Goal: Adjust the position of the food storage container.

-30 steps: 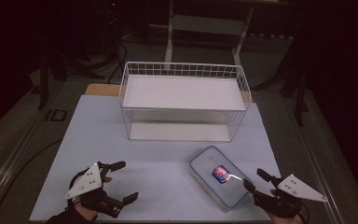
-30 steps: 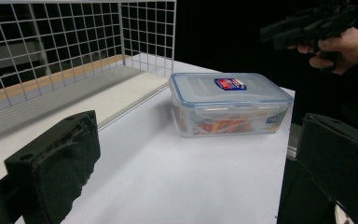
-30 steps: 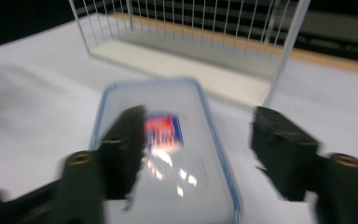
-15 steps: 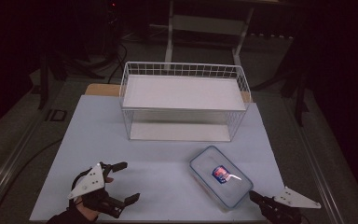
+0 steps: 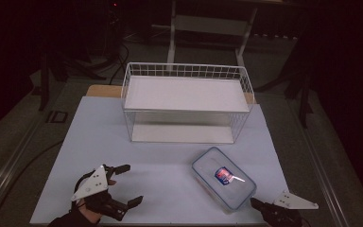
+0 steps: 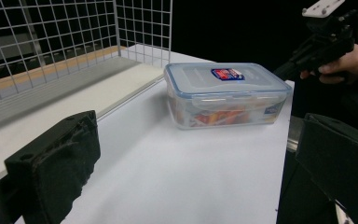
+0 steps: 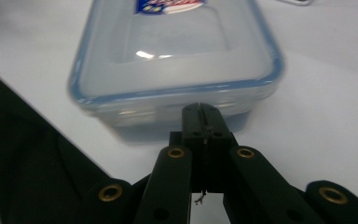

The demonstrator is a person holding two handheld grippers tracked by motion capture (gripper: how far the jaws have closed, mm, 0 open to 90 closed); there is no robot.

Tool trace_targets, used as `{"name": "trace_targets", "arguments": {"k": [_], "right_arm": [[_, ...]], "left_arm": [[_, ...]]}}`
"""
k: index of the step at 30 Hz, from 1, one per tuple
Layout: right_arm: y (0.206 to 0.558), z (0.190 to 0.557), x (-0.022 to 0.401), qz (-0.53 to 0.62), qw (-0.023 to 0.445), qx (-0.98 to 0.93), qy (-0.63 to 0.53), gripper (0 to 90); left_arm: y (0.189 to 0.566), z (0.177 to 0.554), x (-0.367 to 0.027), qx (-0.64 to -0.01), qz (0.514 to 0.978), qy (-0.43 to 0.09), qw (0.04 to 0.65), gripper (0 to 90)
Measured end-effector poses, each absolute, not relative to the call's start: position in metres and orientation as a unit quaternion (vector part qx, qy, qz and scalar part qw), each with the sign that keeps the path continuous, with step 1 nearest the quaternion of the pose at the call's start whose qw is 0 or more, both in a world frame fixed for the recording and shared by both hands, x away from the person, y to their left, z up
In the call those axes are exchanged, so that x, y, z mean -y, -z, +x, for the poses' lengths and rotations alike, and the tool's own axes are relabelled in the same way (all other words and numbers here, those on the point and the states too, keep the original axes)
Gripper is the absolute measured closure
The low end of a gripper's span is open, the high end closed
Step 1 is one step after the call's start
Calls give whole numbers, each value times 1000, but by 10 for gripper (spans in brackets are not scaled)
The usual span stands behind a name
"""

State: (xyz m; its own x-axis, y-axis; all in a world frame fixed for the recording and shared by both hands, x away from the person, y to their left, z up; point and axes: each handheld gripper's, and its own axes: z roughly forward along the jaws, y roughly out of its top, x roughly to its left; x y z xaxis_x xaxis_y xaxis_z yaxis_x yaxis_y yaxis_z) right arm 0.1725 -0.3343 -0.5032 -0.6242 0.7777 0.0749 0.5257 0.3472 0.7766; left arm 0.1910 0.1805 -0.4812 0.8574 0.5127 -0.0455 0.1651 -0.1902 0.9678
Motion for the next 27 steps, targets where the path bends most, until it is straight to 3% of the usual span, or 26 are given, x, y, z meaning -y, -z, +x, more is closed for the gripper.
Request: {"name": "trace_targets", "arguments": {"k": [17, 27], "right_arm": [[504, 209, 332, 416, 172, -797, -403, 900], [512, 204, 336, 425, 155, -800, -394, 900]], "left_arm": [[483, 191, -179, -222, 761, -141, 593, 0], [484, 192, -179, -222, 762, -141, 592, 0]]}}
